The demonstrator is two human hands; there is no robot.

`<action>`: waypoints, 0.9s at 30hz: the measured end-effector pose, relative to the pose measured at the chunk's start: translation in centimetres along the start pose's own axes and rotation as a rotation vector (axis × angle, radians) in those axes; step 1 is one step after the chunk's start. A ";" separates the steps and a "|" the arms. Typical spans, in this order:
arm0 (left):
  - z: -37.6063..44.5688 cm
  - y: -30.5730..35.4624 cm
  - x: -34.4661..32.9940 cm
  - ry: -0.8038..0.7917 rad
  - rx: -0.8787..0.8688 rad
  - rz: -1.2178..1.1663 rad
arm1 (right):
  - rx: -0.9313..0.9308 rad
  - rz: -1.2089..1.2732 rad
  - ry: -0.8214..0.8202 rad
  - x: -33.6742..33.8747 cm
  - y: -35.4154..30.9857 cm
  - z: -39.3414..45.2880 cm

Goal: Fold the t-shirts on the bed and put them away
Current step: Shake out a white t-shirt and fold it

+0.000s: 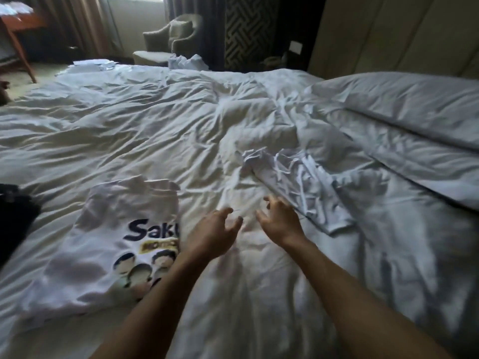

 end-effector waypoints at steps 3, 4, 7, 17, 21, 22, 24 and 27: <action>1.1 2.9 -4.0 -0.065 0.047 -0.104 | -0.156 -0.176 0.175 3.2 6.1 2.4; 1.8 3.9 -5.3 -0.077 0.064 -0.136 | -0.236 -0.234 0.231 4.4 8.3 3.1; 3.4 6.2 -8.7 -0.119 0.136 -0.307 | -0.488 -0.180 0.220 5.6 14.1 4.4; 4.5 11.2 -14.6 -0.020 0.250 -0.523 | -0.188 0.176 0.044 3.3 13.3 1.5; 3.4 10.8 -13.3 0.088 0.288 -0.334 | 0.152 0.105 -0.193 1.6 9.5 -4.1; 2.8 10.7 -13.0 0.081 0.292 -0.284 | 0.180 0.121 -0.245 1.4 9.1 -5.4; 1.6 10.0 -12.6 0.051 0.288 -0.198 | 0.114 0.225 -0.304 1.4 8.9 -6.9; -0.3 8.6 -11.6 0.053 0.291 -0.140 | -0.008 0.416 -0.326 2.3 9.2 -7.5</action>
Point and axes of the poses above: each hand's wrist, its own z-axis towards the middle knuckle, its own x-axis out of the back of the hand, y = z × x, the point moved 8 cm from there along z, towards the middle knuckle, and after that the axes turned 13 degrees about y, right-handed, at the moved point
